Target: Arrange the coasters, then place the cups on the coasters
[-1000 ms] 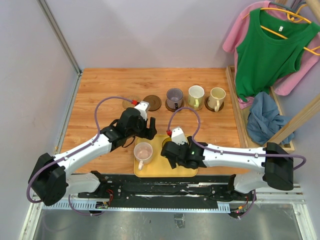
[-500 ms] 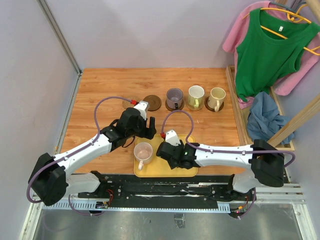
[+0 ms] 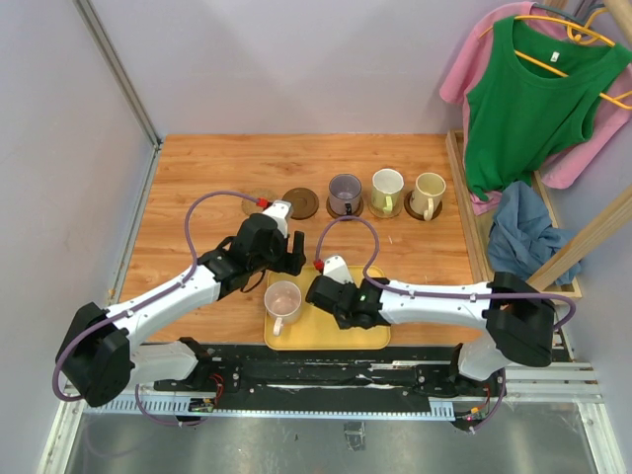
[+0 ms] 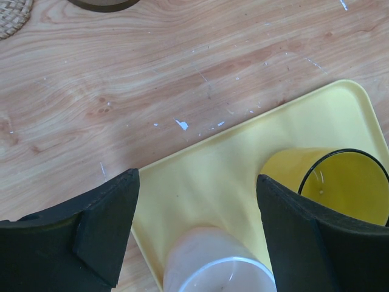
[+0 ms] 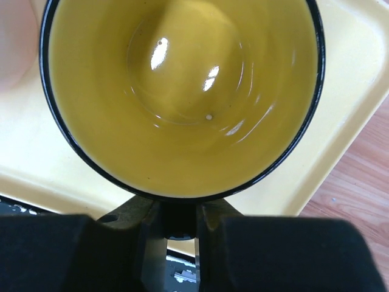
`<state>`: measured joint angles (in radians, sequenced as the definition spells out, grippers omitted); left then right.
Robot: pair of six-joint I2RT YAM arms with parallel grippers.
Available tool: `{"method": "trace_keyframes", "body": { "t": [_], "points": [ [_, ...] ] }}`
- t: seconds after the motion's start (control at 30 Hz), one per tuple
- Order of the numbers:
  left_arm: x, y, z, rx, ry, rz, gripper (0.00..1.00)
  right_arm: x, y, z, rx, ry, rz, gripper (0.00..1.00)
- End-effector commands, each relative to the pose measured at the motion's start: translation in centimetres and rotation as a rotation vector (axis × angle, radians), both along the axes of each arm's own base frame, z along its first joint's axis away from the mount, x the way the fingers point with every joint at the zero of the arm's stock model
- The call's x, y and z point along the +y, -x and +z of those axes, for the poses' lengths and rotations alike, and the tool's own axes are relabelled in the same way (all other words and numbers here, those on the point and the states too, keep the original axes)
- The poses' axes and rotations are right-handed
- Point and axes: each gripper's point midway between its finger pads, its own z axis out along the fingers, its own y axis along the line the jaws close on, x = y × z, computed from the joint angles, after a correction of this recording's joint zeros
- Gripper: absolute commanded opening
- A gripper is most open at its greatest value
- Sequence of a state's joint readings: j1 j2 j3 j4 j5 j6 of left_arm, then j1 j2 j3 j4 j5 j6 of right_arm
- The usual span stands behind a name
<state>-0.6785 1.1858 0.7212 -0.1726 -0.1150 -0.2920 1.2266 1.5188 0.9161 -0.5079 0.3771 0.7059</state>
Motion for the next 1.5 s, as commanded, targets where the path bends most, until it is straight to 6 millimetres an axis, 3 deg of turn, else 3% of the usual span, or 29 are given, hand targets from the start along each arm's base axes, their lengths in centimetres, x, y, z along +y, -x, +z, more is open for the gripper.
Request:
{"method": "trace_keyframes", "body": {
  "t": [0.0,0.2,0.33,0.47,0.7,0.83,1.1,1.3,1.47],
  "points": [
    [0.6,0.0,0.5,-0.035,-0.013,0.011,0.82,0.8,-1.7,3.2,-0.070,-0.029,-0.032,0.01],
    [1.5,-0.4,1.8,-0.091,-0.008,0.058,0.82,1.4,-5.3,7.5,-0.184,-0.051,-0.142,0.01],
    [2.9,-1.0,3.4,-0.158,0.002,0.137,0.85,2.2,-8.3,9.3,-0.205,-0.091,-0.214,0.01],
    [4.7,-1.6,4.7,-0.216,0.014,0.236,0.88,3.8,-11.6,11.0,-0.230,-0.115,-0.251,0.01],
    [7.8,-2.3,5.1,-0.227,0.059,0.364,0.89,7.1,-17.5,13.5,-0.338,-0.102,-0.302,0.01],
    [8.8,-2.1,5.0,-0.231,0.069,0.397,0.88,8.6,-21.0,13.7,-0.351,-0.112,-0.313,0.01],
    [8.9,-1.7,4.3,-0.211,0.075,0.402,0.88,10.4,-27.1,12.2,-0.334,-0.132,-0.312,0.01],
    [8.9,-1.7,3.9,-0.203,0.071,0.403,0.88,10.6,-30.1,11.1,-0.338,-0.124,-0.299,0.01],
    [8.7,-1.7,3.5,-0.188,0.067,0.395,0.88,11.3,-31.2,10.8,-0.336,-0.149,-0.286,0.01]
  ]
}}
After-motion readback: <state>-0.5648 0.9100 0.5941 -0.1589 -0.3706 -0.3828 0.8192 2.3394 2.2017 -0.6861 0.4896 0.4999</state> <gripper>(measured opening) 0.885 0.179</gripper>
